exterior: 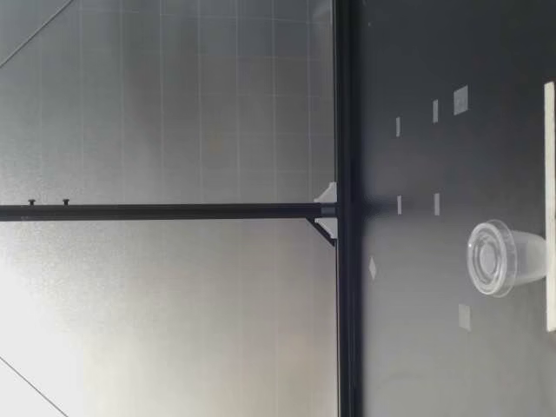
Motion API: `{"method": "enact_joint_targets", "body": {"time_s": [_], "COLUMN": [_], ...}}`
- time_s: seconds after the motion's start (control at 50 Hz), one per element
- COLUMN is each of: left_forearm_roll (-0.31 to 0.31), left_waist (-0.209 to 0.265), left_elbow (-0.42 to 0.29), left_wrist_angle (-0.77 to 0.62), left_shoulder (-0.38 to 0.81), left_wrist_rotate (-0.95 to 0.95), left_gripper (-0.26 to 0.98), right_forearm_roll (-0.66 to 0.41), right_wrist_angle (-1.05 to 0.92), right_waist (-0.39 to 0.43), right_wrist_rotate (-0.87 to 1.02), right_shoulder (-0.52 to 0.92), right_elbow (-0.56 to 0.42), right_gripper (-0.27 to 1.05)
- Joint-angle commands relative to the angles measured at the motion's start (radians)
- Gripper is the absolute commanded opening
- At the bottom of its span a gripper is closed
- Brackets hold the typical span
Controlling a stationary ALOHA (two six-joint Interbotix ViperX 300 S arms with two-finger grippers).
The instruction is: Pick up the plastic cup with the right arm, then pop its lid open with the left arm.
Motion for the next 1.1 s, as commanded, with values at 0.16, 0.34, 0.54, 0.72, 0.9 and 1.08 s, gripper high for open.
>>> {"method": "enact_joint_targets", "body": {"time_s": [0.16, 0.34, 0.54, 0.72, 0.9, 1.08], "left_forearm_roll": [-0.003, 0.000, -0.003, -0.003, -0.003, -0.003], "left_waist": [0.014, 0.077, 0.077, 0.077, 0.077, 0.077], "left_elbow": [0.012, -0.140, -0.161, -0.135, -0.147, -0.169], "left_wrist_angle": [0.020, 0.175, 0.156, -0.005, -0.107, -0.172], "left_shoulder": [0.021, 0.153, 0.311, 0.442, 0.609, 0.762], "left_wrist_rotate": [0.021, 0.038, 0.031, 0.025, 0.021, 0.021], "left_gripper": [-0.08, -0.08, -0.08, -0.08, -0.08, -0.08], "right_forearm_roll": [-0.002, -0.002, 0.003, 0.005, 0.058, 0.120], "right_wrist_angle": [-0.014, -0.014, -0.078, -0.164, -0.268, -0.321], "right_waist": [0.002, 0.002, 0.002, 0.002, 0.002, 0.002], "right_wrist_rotate": [-0.005, -0.006, 0.025, 0.043, 0.063, 0.124], "right_shoulder": [0.005, 0.087, 0.213, 0.333, 0.474, 0.672], "right_elbow": [0.018, -0.035, -0.037, -0.034, -0.035, -0.069], "right_gripper": [-0.06, -0.05, 0.17, 0.47, 0.53, 0.65]}}
